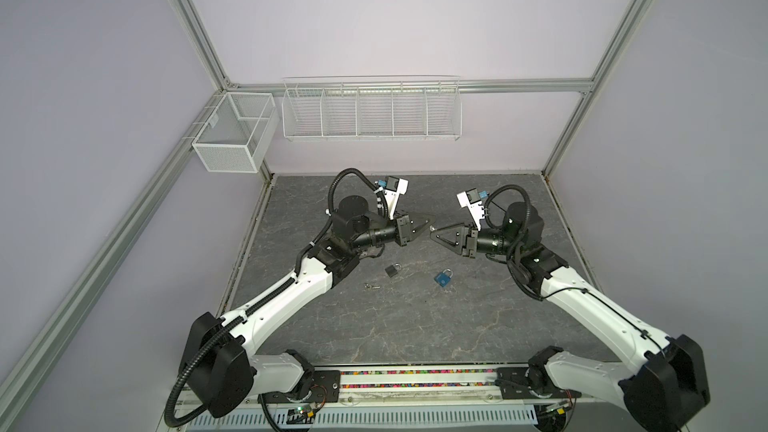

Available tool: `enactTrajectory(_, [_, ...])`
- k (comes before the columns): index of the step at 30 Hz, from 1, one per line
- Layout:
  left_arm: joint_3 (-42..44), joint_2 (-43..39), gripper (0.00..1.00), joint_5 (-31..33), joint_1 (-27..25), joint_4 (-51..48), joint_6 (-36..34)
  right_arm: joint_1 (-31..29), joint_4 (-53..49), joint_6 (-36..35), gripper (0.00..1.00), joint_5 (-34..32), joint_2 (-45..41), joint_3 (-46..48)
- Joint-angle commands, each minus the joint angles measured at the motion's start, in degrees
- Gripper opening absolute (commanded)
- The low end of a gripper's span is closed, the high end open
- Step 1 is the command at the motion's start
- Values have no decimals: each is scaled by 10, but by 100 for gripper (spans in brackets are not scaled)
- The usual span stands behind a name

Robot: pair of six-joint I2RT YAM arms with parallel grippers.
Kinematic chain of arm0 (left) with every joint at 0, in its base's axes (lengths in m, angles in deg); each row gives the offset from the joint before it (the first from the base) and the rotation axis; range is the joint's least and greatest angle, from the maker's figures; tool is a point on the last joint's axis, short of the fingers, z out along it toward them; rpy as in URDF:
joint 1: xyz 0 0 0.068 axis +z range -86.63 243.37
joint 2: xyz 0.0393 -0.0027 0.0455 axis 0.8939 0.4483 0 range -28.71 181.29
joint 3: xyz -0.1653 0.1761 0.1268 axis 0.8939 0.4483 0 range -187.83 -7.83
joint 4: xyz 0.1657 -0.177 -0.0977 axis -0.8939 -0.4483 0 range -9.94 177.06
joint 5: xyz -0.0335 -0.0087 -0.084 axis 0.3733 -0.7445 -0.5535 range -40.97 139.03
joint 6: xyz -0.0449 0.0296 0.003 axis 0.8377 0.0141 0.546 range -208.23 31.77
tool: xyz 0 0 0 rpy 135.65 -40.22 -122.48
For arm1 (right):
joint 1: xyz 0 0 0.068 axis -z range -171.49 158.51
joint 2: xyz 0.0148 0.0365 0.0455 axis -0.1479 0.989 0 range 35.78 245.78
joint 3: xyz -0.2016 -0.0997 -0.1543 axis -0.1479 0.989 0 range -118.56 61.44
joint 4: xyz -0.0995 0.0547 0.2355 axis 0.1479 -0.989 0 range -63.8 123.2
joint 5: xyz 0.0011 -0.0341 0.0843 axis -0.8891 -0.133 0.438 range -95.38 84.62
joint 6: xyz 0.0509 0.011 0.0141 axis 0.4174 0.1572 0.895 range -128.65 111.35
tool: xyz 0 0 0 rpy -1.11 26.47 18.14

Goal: Unlock with the key

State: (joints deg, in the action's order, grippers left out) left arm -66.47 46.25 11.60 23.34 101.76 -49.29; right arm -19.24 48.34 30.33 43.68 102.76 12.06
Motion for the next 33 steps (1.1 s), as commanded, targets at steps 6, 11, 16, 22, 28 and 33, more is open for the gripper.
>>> enactTrajectory(6, [-7, 6, 0, -7, 2, 13, -1, 1, 10, -4, 10, -3, -11, -6])
enactTrajectory(11, [-8, 8, 0, -6, 2, 15, -1, 1, 7, -2, 6, -3, -13, -6])
enactTrajectory(16, [-16, 5, 30, 20, 2, -3, -3, 6, -31, -8, 6, -21, -21, -6])
enactTrajectory(22, [-27, -9, 55, 58, 2, -59, -33, 12, -162, -61, 6, -59, -61, -24])
enactTrajectory(28, [-41, -13, 60, 135, -3, -183, -78, 11, -348, -125, 6, -156, -131, -33])
enactTrajectory(33, [-54, 8, 60, 188, -27, -258, -103, 8, -473, -127, 6, -205, -159, -52])
